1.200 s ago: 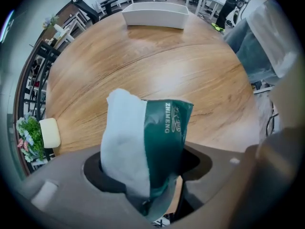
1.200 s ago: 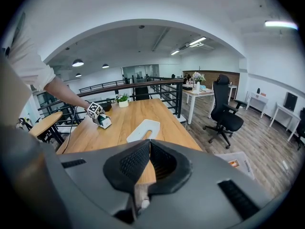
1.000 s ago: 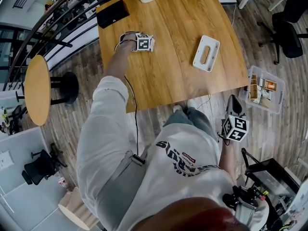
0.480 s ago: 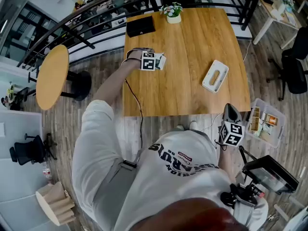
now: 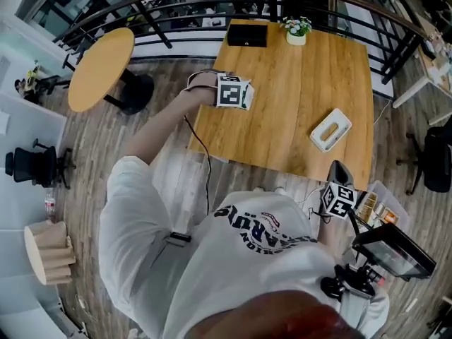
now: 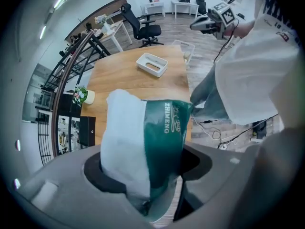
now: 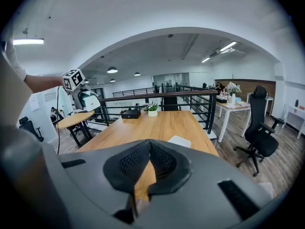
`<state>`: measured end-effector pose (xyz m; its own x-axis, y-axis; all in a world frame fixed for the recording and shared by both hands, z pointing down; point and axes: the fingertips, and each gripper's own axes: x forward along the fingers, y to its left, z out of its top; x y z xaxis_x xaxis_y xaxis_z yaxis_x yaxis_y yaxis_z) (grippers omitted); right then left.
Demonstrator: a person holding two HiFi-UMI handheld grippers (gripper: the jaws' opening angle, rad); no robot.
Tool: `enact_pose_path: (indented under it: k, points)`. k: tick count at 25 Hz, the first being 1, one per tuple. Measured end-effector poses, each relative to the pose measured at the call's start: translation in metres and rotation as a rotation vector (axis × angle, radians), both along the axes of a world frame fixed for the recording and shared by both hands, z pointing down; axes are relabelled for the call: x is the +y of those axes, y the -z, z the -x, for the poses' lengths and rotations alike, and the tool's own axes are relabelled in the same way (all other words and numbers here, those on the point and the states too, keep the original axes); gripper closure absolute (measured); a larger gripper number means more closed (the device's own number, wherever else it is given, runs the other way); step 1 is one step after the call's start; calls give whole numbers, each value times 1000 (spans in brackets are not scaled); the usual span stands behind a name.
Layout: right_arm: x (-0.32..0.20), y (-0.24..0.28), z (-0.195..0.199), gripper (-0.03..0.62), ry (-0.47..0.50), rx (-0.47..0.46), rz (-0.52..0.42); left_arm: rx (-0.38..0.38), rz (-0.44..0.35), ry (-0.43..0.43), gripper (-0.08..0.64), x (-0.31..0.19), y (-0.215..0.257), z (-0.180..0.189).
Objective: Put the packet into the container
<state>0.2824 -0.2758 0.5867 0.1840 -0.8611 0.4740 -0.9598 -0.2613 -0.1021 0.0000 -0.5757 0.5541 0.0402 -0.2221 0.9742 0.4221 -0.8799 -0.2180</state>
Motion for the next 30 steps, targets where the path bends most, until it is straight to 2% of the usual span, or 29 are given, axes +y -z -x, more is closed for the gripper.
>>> enact_pose_path:
  k: [5, 11, 17, 22, 25, 28, 30]
  points:
    - [-20, 6, -4, 583, 52, 8, -28, -6, 5, 49, 259, -1, -10, 6]
    - [-8, -4, 11, 583, 58, -3, -14, 20, 31, 150, 259, 5, -21, 17]
    - [12, -4, -4, 583, 17, -10, 6, 14, 63, 191, 259, 16, -20, 7]
    - [25, -9, -14, 583, -23, -14, 27, -15, 49, 260, 259, 11, -27, 11]
    - [30, -11, -15, 583, -38, -21, 31, 3, 59, 284, 259, 11, -31, 4]
    - [37, -10, -8, 583, -44, -38, 40, 16, 5, 314, 259, 6, -30, 1]
    - [48, -8, -5, 583, -62, -48, 45, 49, 15, 333, 259, 12, -33, -5]
